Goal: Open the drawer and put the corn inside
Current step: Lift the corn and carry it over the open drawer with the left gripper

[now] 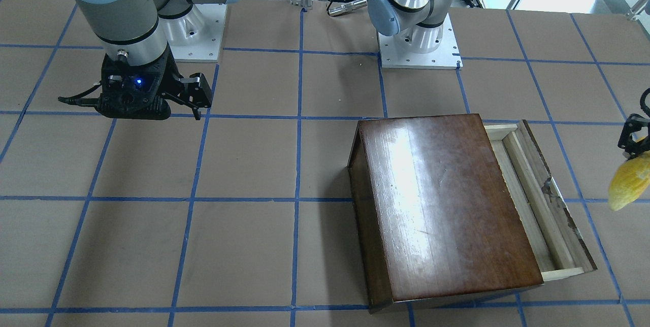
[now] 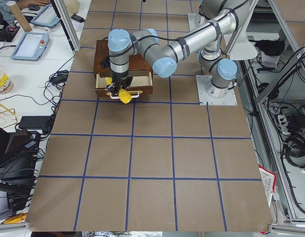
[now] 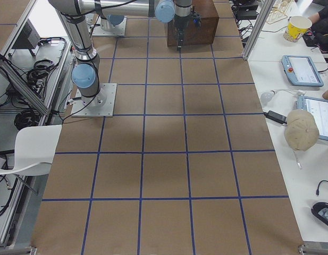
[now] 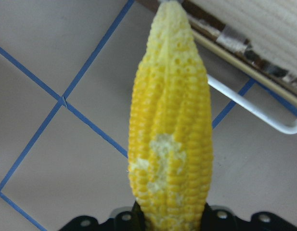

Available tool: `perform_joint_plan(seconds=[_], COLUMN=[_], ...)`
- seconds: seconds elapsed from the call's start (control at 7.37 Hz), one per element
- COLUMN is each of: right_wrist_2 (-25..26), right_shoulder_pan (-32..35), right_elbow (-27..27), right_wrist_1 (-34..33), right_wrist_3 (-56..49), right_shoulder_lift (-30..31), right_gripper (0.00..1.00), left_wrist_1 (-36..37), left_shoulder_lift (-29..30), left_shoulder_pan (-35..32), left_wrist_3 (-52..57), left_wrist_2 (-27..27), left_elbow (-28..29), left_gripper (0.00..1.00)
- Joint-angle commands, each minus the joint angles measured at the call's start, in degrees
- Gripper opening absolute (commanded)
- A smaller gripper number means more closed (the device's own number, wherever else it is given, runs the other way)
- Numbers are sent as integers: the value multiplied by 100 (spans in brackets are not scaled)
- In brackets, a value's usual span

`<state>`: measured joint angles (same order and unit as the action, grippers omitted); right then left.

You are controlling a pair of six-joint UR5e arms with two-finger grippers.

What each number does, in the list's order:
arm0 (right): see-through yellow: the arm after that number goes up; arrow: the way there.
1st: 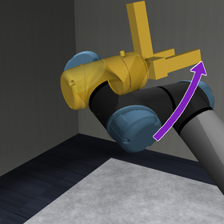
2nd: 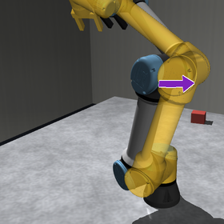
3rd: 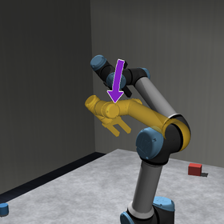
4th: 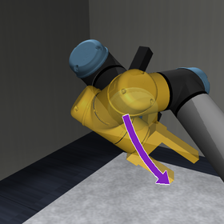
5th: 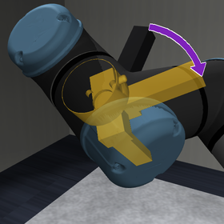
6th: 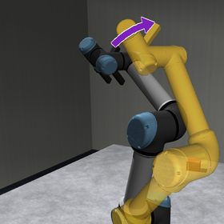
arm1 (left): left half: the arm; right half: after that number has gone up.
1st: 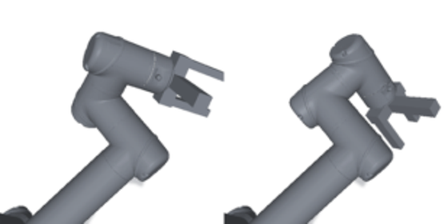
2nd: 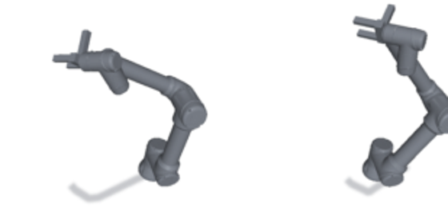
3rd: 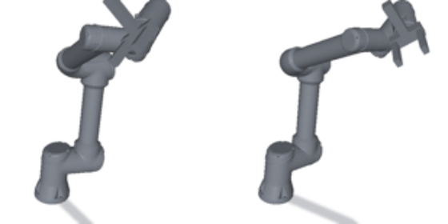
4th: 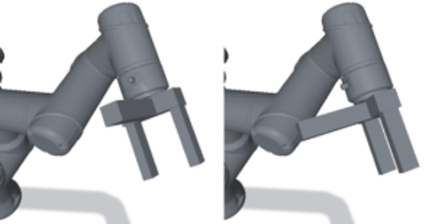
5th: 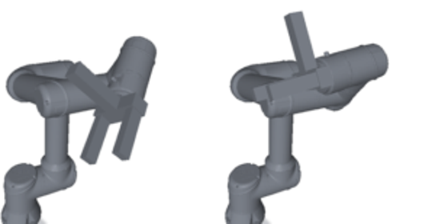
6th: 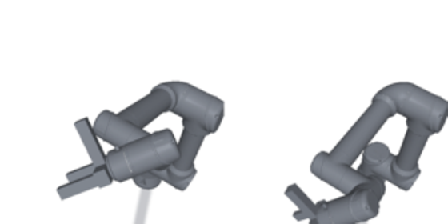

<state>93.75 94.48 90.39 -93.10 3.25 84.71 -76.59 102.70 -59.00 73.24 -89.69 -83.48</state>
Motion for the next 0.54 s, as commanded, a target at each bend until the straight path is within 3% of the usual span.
perform_joint_plan(seconds=[0.0,0.41], right_wrist_2=[3,3], right_shoulder_pan=[0,0], right_elbow=[-4,-4], right_wrist_1=[3,3], right_wrist_3=[0,0], right_shoulder_lift=[1,1], right_gripper=[100,100], left_wrist_1=[-250,-365], left_shoulder_lift=[-250,-216], left_shoulder_pan=[-523,-612], left_wrist_3=[-1752,-3951], left_wrist_2=[-13,-4], left_elbow=[-54,-291], left_gripper=[0,0])
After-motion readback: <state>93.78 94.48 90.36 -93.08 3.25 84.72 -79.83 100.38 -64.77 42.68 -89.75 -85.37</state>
